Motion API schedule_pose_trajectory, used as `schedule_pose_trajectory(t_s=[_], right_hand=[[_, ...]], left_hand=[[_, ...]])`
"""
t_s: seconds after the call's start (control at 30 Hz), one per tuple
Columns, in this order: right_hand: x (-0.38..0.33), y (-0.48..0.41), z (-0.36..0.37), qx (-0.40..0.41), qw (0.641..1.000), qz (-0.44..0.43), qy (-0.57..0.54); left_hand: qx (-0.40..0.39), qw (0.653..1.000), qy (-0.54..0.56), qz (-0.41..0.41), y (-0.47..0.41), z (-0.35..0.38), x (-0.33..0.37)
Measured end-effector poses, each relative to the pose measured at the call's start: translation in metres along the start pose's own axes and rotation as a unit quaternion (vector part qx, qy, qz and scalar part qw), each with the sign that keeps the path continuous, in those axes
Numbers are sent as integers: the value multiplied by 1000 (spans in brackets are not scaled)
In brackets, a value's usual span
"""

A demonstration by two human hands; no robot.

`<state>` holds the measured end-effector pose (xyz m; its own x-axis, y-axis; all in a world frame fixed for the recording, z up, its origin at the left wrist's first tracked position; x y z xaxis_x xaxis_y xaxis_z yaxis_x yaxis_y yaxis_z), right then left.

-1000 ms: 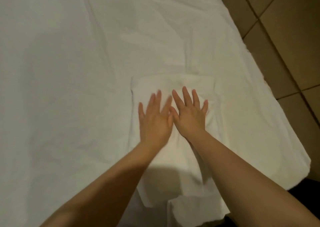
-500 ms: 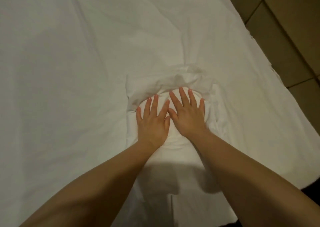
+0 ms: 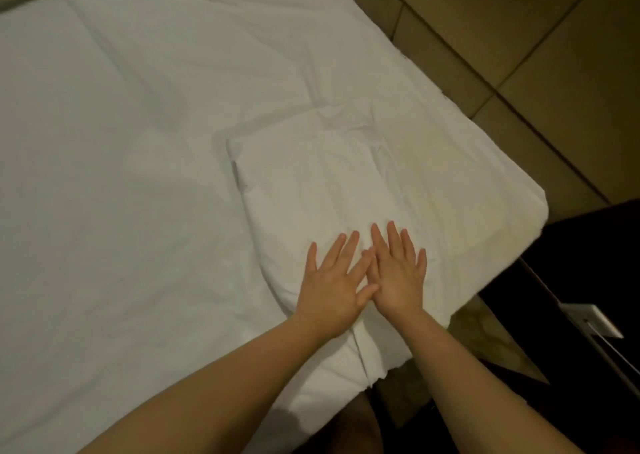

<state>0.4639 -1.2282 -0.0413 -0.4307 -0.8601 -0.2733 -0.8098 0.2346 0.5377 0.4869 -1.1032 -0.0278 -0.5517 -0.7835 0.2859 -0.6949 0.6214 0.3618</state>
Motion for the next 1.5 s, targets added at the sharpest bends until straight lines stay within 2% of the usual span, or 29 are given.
schedule_pose_trajectory(t_s=[0.13, 0.2, 0.3, 0.4, 0.57, 0.7, 0.93, 1.07, 1.33, 1.5], right_hand=[[7, 5, 13, 32, 998, 26, -50], [23, 7, 24, 31, 992, 33, -114], [47, 19, 40, 21, 967, 53, -250], [51, 29, 50, 16, 945, 46, -324], [30, 29, 51, 44, 864, 61, -499], [17, 22, 45, 87, 776, 80, -620], [4, 17, 31, 62, 700, 92, -706], [-1, 22, 15, 63, 686, 83, -720], [-34, 40, -47, 59, 647, -3, -760], [-57, 34, -87, 53, 661, -60, -746]], left_hand=[[19, 1000, -14, -5, -9, 20, -10], [21, 999, -31, -1, -13, 33, -13], [17, 998, -58, -8, -15, 39, -9], [-18, 997, -74, -22, -16, 36, -8], [-70, 995, -62, -21, -13, 28, -10], [-72, 995, -72, -8, -15, 21, -4], [-117, 991, -63, -6, -19, 11, -8], [-169, 984, -61, -12, -18, -8, -8], [-190, 982, 10, -22, -21, -65, -25], [-158, 983, 91, 3, -42, -116, -39]])
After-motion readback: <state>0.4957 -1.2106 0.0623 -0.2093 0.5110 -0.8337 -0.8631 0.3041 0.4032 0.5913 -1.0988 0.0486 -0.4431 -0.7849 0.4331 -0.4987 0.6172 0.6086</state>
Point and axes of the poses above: each hand's wrist, its own y-axis away from the middle knuckle, its own z-axis out of the palm, x = y × z, the point moved 3 cm from there along -y, towards the middle knuckle, and after that the axes turned 11 degrees about -x, right-handed, at the moved point
